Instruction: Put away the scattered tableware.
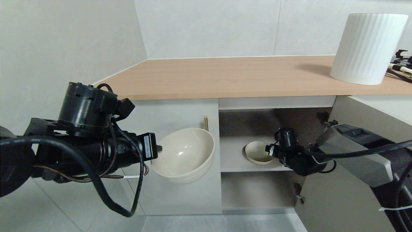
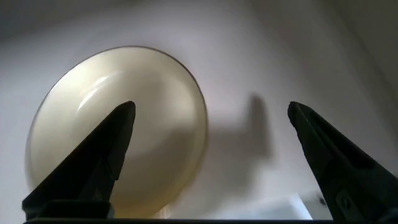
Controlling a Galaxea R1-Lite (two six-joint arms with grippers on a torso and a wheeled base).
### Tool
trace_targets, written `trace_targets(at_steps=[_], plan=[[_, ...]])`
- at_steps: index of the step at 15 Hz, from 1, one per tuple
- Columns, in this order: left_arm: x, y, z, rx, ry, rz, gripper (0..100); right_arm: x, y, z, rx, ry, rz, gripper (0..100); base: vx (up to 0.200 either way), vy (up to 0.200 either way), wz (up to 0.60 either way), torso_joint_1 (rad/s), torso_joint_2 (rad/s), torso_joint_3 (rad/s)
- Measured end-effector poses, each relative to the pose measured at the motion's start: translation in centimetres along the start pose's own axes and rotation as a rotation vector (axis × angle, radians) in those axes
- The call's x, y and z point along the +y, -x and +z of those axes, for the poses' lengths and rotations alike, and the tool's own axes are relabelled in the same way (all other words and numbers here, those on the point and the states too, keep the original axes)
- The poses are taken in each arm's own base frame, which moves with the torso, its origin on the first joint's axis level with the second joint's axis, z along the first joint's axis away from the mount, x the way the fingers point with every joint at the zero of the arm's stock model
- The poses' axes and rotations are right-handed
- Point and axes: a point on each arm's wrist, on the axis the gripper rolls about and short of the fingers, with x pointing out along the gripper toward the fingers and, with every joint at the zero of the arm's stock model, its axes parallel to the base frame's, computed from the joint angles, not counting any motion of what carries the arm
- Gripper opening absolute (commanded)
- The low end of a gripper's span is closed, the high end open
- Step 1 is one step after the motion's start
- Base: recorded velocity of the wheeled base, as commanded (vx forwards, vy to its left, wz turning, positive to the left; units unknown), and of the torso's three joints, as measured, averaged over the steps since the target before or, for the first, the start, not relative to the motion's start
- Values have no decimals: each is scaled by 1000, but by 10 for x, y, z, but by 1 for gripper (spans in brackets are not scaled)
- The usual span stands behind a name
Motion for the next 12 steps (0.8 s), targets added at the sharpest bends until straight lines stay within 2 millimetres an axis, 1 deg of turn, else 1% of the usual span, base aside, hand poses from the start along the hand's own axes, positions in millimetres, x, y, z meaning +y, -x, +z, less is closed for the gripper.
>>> trace_targets(at_steps=[1,2,3,5,7,10,12], plan=[[-2,-3,2,-20,-3,-12,0,-1,12,5,9,5,8,100,0,0,0,0,0,0],[-5,-7,4,-47,-12,-30,0,0,28,12,19,12,34,100,0,0,0,0,0,0],[-8,-11,2,-44,-25,-38,0,3,45,19,30,20,71,100,0,0,0,0,0,0],[-15,-22,-6,-14,-51,-38,0,11,89,35,59,57,155,100,0,0,0,0,0,0],[-22,-34,-15,16,-83,-18,0,21,137,46,97,105,227,100,0,0,0,0,0,0],[-35,-49,-34,66,-137,7,0,34,204,52,187,192,310,100,0,0,0,0,0,0],[-42,-56,-47,106,-165,3,0,42,238,56,210,221,382,100,0,0,0,0,0,0]])
